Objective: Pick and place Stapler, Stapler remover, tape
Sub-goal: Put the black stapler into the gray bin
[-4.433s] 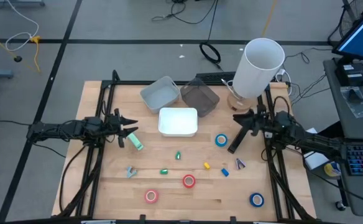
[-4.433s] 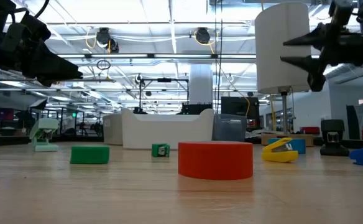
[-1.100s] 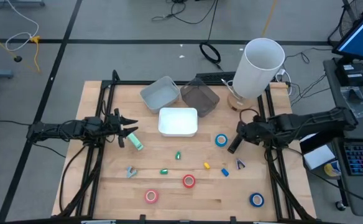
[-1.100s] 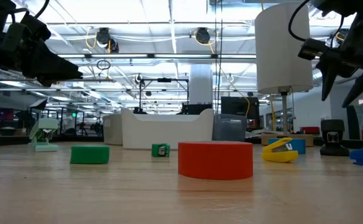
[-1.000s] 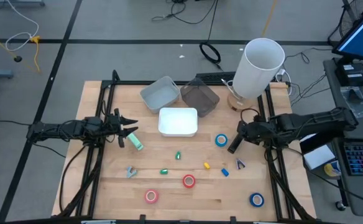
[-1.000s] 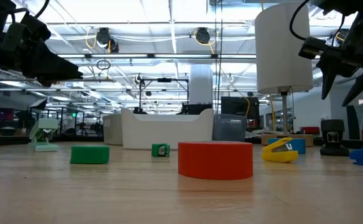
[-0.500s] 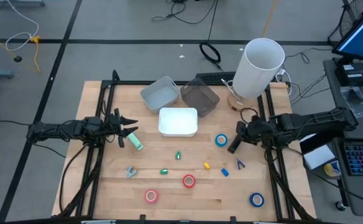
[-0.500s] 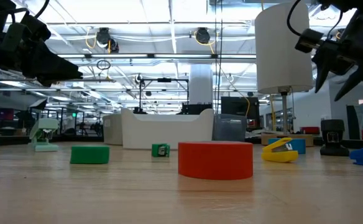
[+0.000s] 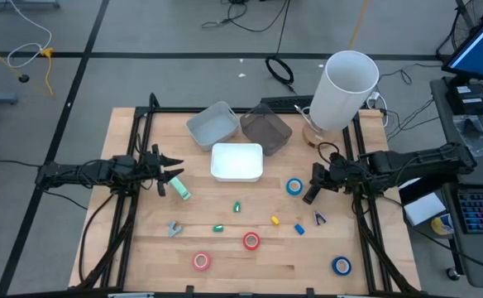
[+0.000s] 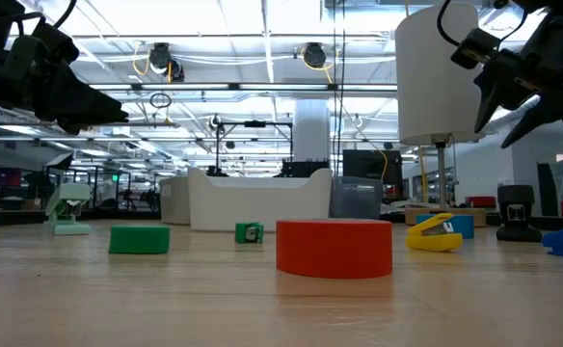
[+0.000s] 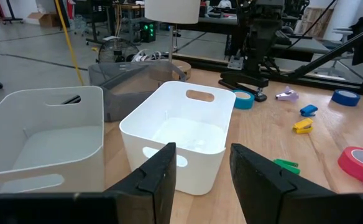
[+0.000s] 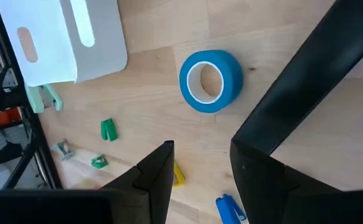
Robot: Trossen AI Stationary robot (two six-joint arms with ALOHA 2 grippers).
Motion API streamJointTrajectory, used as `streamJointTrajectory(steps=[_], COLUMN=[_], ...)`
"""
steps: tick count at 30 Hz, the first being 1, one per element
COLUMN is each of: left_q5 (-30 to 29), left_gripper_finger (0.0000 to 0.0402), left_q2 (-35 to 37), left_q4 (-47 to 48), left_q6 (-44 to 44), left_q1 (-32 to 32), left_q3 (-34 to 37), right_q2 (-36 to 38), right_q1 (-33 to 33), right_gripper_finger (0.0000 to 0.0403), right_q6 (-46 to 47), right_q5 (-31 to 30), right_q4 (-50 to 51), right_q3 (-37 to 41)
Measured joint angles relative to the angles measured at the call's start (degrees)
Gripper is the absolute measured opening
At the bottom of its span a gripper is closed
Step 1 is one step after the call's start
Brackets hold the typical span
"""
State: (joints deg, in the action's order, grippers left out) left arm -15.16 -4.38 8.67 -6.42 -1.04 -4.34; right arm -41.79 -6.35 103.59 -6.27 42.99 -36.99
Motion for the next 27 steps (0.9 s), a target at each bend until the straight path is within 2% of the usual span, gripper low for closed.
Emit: streamJointTrajectory(steps=[6, 11, 14, 21, 24, 27], left_q5=[0.00, 0.01, 0.00, 0.02, 0.00, 0.02], left_gripper_finger=[0.0152, 0.0152, 0.0152, 0.0152, 0.0152, 0.0152], left_q2=[0.00, 0.00, 0.00, 0.00, 0.00, 0.00], left_q4=[0.01, 0.00, 0.01, 0.00, 0.00, 0.02], left_q6=[0.00, -0.01, -0.01, -0.02, -0.02, -0.02], left_q1=[0.00, 0.00, -0.01, 0.00, 0.00, -0.01], left_q3=[-0.01, -0.01, 0.00, -0.02, -0.02, -0.02], right_q2=[-0.03, -2.01, -3.66, -5.10, -5.13, -5.59], right_q1=[-0.02, -0.02, -0.02, 0.00, -0.02, -0.02], right_gripper_finger=[0.0153, 0.0165, 0.0194, 0.0304, 0.0327, 0.0333], right_q6=[8.22, 9.46, 9.35, 11.58, 17.33, 19.65], right_q5=[-4.65, -5.76, -5.92, -10.29, -8.85, -8.45], right_q4=[-0.31, -0.20, -0.30, -0.33, 0.06, 0.54], right_q3=[0.00, 0.00, 0.00, 0.00, 0.00, 0.00])
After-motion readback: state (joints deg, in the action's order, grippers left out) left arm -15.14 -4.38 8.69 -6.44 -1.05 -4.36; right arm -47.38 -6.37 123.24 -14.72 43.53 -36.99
